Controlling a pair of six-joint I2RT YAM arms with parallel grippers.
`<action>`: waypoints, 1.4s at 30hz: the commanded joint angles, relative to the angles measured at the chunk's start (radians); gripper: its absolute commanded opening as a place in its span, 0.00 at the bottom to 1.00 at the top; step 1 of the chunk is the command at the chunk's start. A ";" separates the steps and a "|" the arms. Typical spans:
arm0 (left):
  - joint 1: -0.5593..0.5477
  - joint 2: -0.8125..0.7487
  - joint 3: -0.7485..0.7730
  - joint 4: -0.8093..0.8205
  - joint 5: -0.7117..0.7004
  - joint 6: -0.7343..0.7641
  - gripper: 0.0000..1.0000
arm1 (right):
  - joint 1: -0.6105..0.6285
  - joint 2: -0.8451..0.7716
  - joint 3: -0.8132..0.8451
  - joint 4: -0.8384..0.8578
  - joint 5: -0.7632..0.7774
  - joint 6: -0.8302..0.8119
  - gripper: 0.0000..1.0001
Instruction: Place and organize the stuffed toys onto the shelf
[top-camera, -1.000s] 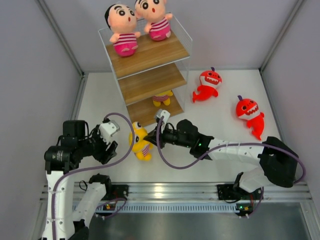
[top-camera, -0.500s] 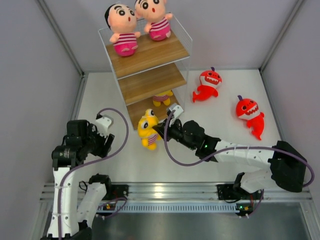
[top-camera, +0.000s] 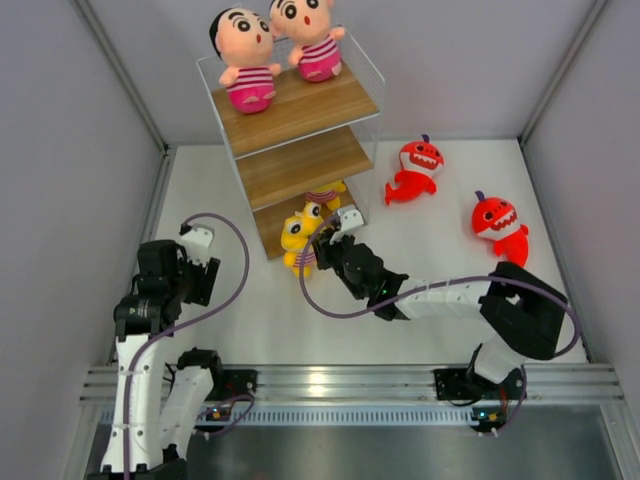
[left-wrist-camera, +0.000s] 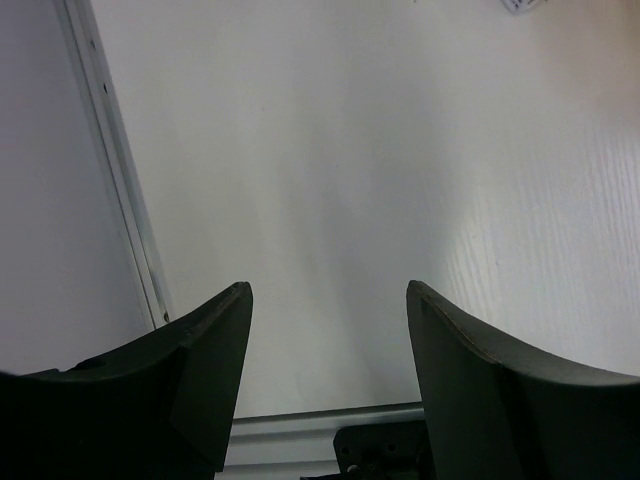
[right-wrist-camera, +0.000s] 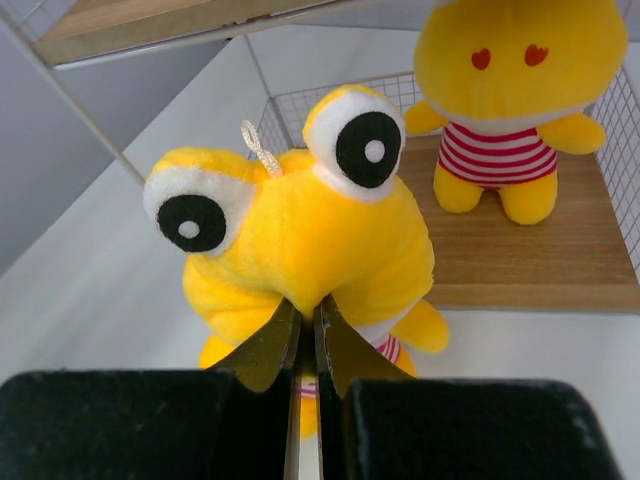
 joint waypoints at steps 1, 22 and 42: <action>0.012 -0.003 -0.009 0.077 -0.052 -0.031 0.69 | 0.010 0.078 0.089 0.176 0.096 0.016 0.00; 0.004 0.026 -0.061 0.118 -0.052 -0.021 0.69 | 0.011 0.494 0.447 0.266 0.157 -0.079 0.00; -0.004 0.040 -0.059 0.118 -0.035 -0.013 0.68 | -0.023 0.627 0.668 0.113 0.229 -0.027 0.00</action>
